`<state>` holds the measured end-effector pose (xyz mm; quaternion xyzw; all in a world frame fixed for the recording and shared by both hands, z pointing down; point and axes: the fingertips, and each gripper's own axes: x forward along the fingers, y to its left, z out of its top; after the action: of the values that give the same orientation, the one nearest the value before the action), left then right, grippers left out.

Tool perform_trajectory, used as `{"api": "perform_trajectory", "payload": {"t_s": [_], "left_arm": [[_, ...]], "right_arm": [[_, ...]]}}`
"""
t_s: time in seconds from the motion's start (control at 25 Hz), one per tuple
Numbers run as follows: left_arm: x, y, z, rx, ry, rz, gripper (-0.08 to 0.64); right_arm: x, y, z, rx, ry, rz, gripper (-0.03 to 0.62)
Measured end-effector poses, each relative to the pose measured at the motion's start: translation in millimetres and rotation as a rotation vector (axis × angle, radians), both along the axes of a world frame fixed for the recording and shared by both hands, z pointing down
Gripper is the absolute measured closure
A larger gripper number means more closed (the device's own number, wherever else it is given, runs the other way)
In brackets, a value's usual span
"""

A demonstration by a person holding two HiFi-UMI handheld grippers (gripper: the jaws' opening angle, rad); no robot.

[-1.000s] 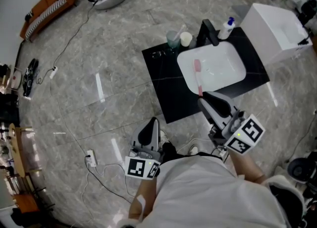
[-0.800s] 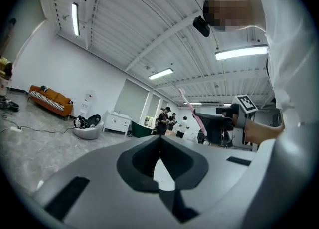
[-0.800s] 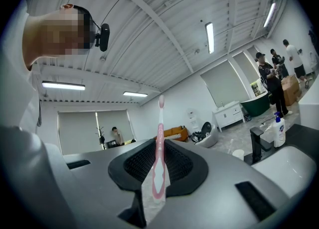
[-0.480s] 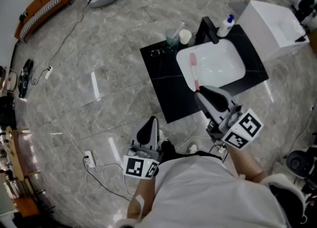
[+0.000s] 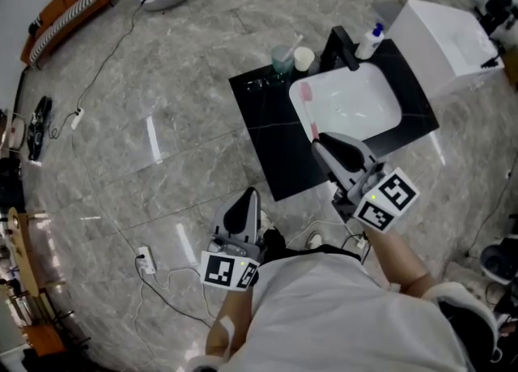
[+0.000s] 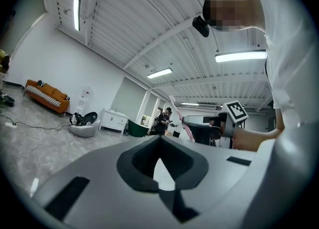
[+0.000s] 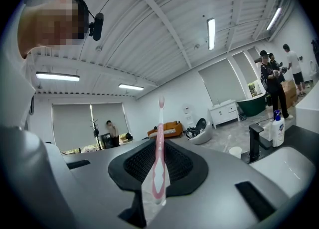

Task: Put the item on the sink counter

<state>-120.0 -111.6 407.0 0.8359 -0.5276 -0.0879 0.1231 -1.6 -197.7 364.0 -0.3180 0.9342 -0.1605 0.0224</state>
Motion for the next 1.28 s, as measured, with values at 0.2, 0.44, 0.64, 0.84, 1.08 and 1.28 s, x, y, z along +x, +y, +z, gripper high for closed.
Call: {"api": "perform_trajectory", "payload": {"t_s": [0.2, 0.44, 0.64, 0.84, 1.08, 1.28], "left_arm": [[-3.3, -3.0, 1.6, -0.004, -0.004, 0.004, 0.557], [-8.8, -8.4, 8.3, -0.019, -0.004, 0.001, 0.557], [-13.6, -11.3, 9.5, -0.024, 0.001, 0.003, 0.557], [-19.7, -13.8, 14.6, -0.04, 0.006, -0.005, 0.557], [-27.4, -16.9, 17.7, -0.052, 0.008, -0.008, 0.557], [-34.8, -16.8, 23.6, -0.062, 0.02, -0.009, 0.557]], "right_arm": [[-3.9, -10.0, 19.6, -0.024, 0.025, 0.009, 0.517], [-7.9, -22.9, 45.6, -0.055, 0.059, 0.019, 0.517], [-11.8, -37.3, 71.4, -0.11, 0.071, 0.032, 0.517], [-11.0, -53.6, 98.0, -0.158, 0.084, 0.065, 0.517], [-12.3, -61.4, 129.9, -0.207, 0.13, 0.094, 0.517], [-15.9, -67.4, 154.0, -0.213, 0.198, 0.109, 0.517]]}}
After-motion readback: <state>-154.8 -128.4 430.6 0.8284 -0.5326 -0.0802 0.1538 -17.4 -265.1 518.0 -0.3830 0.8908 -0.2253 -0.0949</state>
